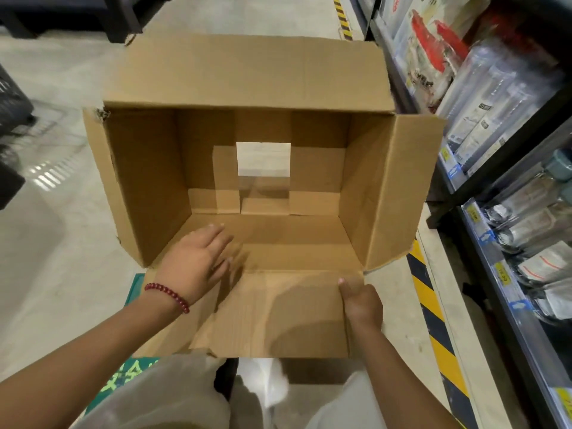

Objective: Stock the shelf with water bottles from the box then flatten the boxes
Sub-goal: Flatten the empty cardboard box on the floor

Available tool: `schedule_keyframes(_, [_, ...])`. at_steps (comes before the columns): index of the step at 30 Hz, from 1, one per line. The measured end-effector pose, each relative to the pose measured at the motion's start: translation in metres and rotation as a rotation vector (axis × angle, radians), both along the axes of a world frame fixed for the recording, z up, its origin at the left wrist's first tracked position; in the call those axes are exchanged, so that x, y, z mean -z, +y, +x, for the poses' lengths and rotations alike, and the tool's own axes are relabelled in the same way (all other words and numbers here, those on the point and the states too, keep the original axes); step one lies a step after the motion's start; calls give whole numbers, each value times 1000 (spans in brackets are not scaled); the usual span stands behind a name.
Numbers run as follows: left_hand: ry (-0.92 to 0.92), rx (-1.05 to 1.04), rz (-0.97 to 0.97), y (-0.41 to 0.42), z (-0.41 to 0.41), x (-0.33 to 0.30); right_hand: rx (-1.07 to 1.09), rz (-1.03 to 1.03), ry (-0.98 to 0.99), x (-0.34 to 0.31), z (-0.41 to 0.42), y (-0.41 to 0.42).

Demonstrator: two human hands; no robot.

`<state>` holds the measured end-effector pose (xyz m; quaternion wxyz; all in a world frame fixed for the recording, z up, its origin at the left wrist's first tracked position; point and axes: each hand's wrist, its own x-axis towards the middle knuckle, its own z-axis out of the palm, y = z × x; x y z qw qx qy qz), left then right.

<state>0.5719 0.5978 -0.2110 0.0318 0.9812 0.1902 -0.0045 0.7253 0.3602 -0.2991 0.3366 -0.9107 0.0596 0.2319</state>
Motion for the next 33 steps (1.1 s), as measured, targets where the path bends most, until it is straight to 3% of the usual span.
schedule_keyframes(4, [-442,116,312,3,15,-39,-71,-20,103,-2,-8,-12])
schedule_keyframes(6, [-535,96,417,9,17,-59,-149,-31,125,-5,-8,-12])
schedule_keyframes(10, [-314,107,424,5,7,-73,-203,19,-111,-26,-13,-11])
schedule_keyframes(13, [-165,47,317,-2,10,-76,-197,117,-389,-53,-25,-17])
schedule_keyframes(17, [66,-18,211,-5,31,-90,-178,184,-603,-83,-37,-27])
schedule_keyframes(21, [178,-21,68,-15,43,-90,-201,207,-987,-113,-22,-29])
schedule_keyframes(23, [229,-11,36,-17,46,-86,-265,81,-926,-127,2,-28])
schedule_keyframes(27, [268,-4,-14,-13,55,-71,-512,-374,-604,-133,52,-28])
schedule_keyframes(33, [228,-55,2,14,96,-58,-680,-559,-639,-141,87,-22])
